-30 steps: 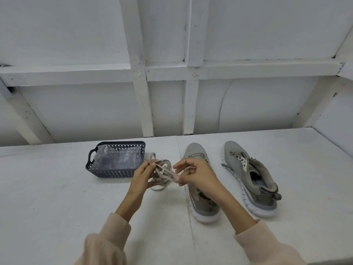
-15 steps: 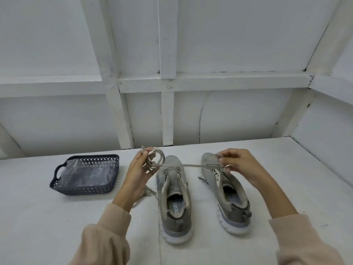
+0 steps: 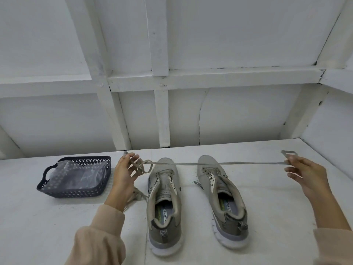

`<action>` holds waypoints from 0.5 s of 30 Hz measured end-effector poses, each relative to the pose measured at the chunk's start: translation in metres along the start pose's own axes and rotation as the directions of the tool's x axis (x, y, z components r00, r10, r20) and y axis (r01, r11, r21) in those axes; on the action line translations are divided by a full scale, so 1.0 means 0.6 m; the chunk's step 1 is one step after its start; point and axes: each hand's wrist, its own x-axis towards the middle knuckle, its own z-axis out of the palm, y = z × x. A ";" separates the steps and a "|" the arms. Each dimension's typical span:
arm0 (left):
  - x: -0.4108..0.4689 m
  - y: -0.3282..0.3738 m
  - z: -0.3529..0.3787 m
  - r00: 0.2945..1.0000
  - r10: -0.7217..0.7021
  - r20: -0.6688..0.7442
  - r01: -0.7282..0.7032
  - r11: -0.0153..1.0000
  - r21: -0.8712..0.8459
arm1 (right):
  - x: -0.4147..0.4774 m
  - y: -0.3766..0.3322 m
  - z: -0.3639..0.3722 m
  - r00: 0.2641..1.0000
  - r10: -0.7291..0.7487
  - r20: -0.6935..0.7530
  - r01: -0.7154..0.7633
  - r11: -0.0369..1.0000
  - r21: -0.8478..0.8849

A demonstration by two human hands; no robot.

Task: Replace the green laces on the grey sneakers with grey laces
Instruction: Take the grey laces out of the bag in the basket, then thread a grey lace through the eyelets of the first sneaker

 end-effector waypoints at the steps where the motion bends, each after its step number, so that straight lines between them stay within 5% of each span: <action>1: 0.007 0.002 -0.006 1.000 -0.010 -0.026 0.010 1.000 -0.015 | 0.002 0.006 -0.008 0.999 0.010 -0.033 -0.010 1.000 0.008; 9: 0.054 0.052 -0.035 0.975 0.184 -0.126 -0.150 0.959 0.242 | 0.031 0.029 -0.056 0.981 0.038 -0.189 -0.016 0.993 0.117; 15: 0.070 0.098 -0.079 0.932 0.236 -0.276 -0.220 0.972 0.087 | 0.055 0.047 -0.099 0.975 0.008 -0.223 0.046 0.971 0.235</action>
